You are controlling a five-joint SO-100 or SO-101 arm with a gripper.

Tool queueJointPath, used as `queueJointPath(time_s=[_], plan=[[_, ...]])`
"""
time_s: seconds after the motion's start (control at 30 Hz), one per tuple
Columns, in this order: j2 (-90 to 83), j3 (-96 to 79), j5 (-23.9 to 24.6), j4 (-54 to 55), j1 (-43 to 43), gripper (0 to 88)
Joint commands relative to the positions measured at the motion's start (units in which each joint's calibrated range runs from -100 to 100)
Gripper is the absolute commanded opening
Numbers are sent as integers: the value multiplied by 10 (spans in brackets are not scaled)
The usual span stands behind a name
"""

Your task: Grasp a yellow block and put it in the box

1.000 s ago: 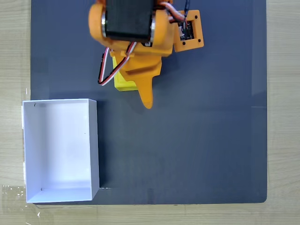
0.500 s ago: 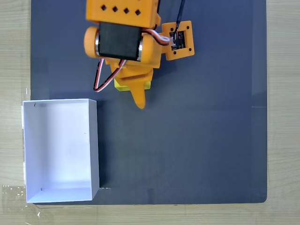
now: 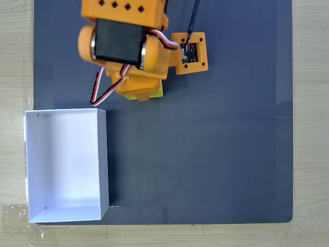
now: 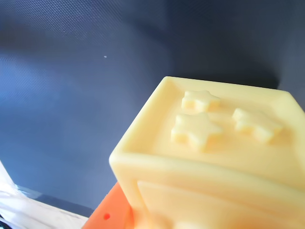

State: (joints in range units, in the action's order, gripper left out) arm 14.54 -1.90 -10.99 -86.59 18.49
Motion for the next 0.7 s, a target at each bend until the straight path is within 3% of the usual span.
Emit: queueJointPath(time_s=[0.0, 0.4, 0.67], plan=[[-9, 55, -1, -7, -9, 232], [-85, 370, 3, -84, -87, 232], [-48, 471, 4, -13, 10, 232]])
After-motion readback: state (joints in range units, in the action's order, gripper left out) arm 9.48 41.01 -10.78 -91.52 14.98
